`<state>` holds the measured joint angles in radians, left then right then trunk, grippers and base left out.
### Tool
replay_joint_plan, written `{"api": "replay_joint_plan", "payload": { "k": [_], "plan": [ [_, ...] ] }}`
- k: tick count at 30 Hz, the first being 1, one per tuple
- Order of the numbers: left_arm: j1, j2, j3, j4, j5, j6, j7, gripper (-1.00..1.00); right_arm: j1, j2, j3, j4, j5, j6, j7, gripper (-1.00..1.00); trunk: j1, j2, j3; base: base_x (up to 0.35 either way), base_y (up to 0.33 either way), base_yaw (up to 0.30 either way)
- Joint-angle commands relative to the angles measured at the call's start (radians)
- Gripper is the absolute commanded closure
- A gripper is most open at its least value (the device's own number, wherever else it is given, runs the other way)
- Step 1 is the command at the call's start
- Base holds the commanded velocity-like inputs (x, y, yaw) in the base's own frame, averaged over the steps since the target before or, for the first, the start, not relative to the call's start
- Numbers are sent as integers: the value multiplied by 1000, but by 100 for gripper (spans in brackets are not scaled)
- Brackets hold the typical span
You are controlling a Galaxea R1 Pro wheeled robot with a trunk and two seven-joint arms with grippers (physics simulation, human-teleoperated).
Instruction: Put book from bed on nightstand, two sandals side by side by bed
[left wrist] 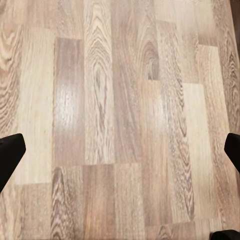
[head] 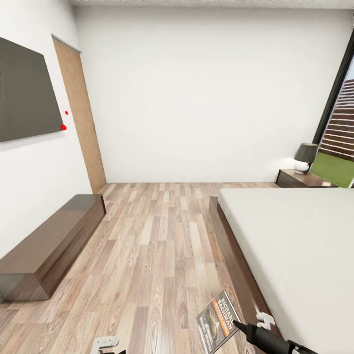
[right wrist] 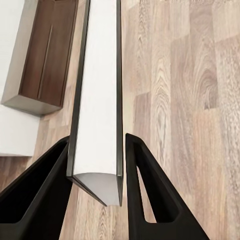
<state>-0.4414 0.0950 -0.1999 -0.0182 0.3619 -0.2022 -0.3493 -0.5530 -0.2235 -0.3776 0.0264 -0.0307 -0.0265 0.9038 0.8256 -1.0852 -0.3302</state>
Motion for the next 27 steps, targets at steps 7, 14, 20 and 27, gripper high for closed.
{"api": "replay_joint_plan", "payload": {
  "k": [7, 14, 20, 27],
  "plan": [
    [-1, 0, -9, 1, 9, -3, -4, -100, -1, 0, 0, 3, -3, -3, 3, 100, 0, -1, 10, 0, 0, 0],
    [-1, 0, -9, 1, 9, -3, -4, -100, -1, 0, 0, 3, -4, -3, 2, 100, 0, -1, 20, 0, 0, 0],
    [-1, 0, -9, 1, 8, -3, -4, -100, -1, 0, 0, 4, -2, -3, 0, 100, 0, -1, 21, 0, 0, 0],
    [-1, 0, -9, 1, 8, -3, -4, -100, -1, 1, 0, 4, 0, -3, 0, 100, 0, -1, 22, 0, 0, 0]
  ]
}}
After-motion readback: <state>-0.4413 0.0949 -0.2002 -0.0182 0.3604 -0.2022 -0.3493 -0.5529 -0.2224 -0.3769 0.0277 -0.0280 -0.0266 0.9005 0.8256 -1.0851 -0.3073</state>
